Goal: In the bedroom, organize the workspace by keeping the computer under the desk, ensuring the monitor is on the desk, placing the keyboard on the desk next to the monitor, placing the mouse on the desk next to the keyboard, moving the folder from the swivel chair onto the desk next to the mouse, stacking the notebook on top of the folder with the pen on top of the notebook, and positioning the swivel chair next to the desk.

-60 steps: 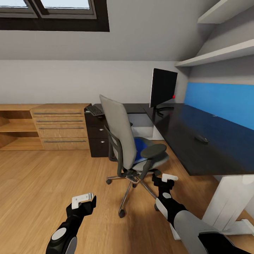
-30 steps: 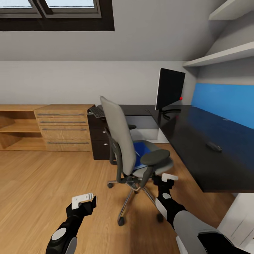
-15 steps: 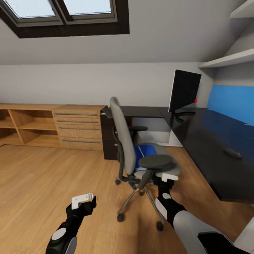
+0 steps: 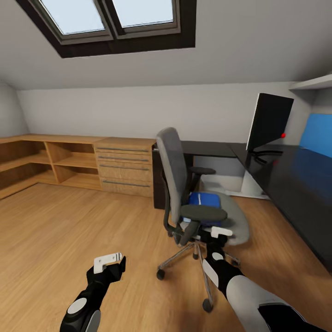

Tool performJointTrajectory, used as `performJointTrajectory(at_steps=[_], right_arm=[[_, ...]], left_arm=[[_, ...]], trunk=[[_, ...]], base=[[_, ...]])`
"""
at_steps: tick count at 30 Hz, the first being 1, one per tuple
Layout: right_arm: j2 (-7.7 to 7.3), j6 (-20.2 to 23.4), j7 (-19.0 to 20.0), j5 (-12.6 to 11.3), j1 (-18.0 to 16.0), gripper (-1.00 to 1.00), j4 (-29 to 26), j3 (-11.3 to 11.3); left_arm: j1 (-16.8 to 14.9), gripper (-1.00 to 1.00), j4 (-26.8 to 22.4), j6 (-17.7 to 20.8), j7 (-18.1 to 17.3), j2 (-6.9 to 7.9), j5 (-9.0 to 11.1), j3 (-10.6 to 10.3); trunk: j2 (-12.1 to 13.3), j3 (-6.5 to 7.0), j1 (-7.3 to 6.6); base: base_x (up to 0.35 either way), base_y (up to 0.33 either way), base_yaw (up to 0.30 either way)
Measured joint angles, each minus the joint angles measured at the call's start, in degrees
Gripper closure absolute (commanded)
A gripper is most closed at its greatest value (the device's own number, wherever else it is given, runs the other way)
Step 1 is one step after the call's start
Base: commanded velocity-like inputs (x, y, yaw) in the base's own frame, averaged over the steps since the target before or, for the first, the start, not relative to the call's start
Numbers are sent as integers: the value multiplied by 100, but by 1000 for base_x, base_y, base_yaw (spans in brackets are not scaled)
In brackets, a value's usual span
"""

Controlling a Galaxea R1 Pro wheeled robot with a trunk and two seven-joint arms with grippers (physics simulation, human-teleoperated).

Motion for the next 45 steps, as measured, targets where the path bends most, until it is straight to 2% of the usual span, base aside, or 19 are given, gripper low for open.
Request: performJointTrajectory(at_steps=[7,15,35,45], right_arm=[[8,-1,-1,2,0,-100,0,1],[0,-2,-2,-1,1,-100,-1,0],[-6,-3,-2,-6,1,-100,-2,-6],[-10,-8,12,-5,1,-100,-2,-6]], left_arm=[[-2,-100,1,-1,0,0,0,0],[-1,-100,3,-1,0,0,-1,-2],[-3,-100,-15,-2,0,7,7,19],[-3,-100,-30,6,0,8,14,266]], trunk=[[0,33,0],[0,41,0],[0,148,0],[0,208,0]], base=[[0,19,210],[0,0,12],[0,0,-180],[0,0,-197]])
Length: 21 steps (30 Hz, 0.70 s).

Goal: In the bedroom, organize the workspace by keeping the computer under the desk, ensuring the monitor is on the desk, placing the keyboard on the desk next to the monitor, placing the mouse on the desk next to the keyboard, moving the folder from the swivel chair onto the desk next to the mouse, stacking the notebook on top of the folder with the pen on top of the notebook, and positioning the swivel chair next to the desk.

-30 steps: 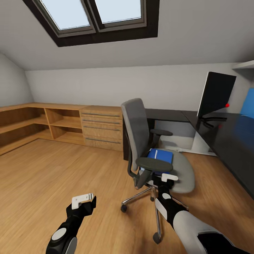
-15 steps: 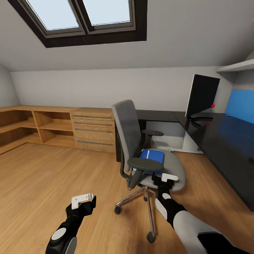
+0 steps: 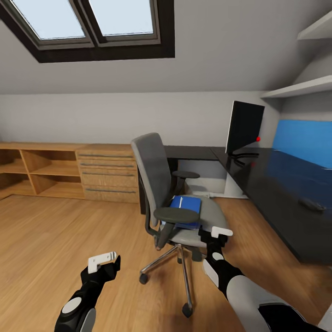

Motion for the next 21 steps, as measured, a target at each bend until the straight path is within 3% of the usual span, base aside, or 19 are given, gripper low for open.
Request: performJointTrajectory(at_steps=[10,21], right_arm=[[0,-1,4,6,0,-100,0,0],[-6,21,19,-6,-1,-100,-14,-12]], left_arm=[[-1,-100,-3,1,0,-1,1,42],[4,-100,-11,2,0,1,-5,78]], trunk=[[0,59,0],[0,75,0]], base=[[0,0,-183],[0,0,-28]])
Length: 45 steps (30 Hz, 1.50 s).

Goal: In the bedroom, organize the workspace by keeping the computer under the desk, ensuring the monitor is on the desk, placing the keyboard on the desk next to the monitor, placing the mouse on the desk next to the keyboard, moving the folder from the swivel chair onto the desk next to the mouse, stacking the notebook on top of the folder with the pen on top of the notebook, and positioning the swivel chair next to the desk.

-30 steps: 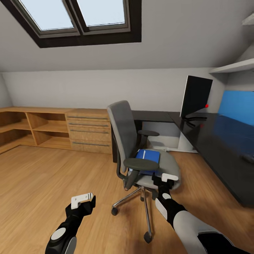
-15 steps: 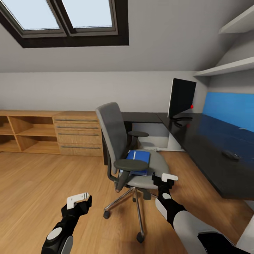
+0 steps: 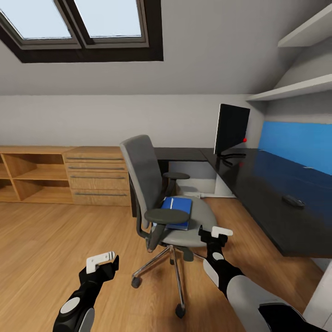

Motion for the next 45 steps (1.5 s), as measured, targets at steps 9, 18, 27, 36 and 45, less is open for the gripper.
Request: performJointTrajectory(at_steps=[9,18,27,36,45], right_arm=[[-101,566,578,-1247,-40,-100,-27,-94],[-406,1064,842,-3329,-106,-100,-131,-126],[-557,1115,893,-4321,-115,-100,-141,-140],[-552,1104,900,-4381,-116,-100,-152,-132],[-558,1110,1007,-4391,-116,-100,-147,-131]], left_arm=[[-1,-100,-13,0,0,0,0,10],[-1,-100,-11,4,4,-1,-1,9],[-2,-100,-11,-5,17,-8,-1,6],[-2,-100,-15,-8,18,-9,-1,7],[-2,-100,-24,-9,18,-9,-1,14]], trunk=[[0,1,0],[0,1,0],[0,1,0],[0,1,0],[0,1,0]], base=[[0,0,-1],[0,0,0],[0,0,0],[0,0,0],[0,0,0]])
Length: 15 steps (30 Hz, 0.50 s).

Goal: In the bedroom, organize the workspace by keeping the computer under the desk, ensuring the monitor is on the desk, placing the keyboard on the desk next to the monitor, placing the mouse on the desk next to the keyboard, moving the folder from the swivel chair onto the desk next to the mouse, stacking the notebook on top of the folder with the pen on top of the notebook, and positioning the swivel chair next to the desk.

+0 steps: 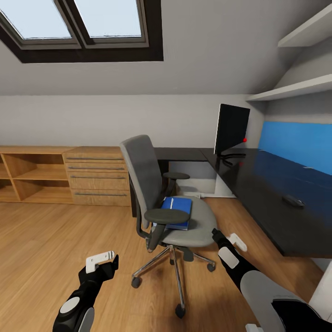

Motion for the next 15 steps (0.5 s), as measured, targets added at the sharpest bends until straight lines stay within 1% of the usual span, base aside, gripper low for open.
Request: performJointTrajectory(at_steps=[2,5,12,15], right_arm=[[0,-1,18,0,0,-100,1,0],[0,-1,36,2,0,-100,3,-1],[-7,-2,46,3,0,-100,4,-1],[-8,-2,47,3,0,-100,4,-1]], left_arm=[[1,-100,-6,0,0,0,0,0],[-2,-100,-15,0,0,4,0,0],[0,-100,-20,0,0,8,0,14],[-2,-100,-20,0,0,7,-1,96]], trunk=[[0,0,0],[0,0,-2],[0,0,-3],[0,0,-3]], base=[[34,0,0],[140,0,0],[268,0,0],[240,0,0]])
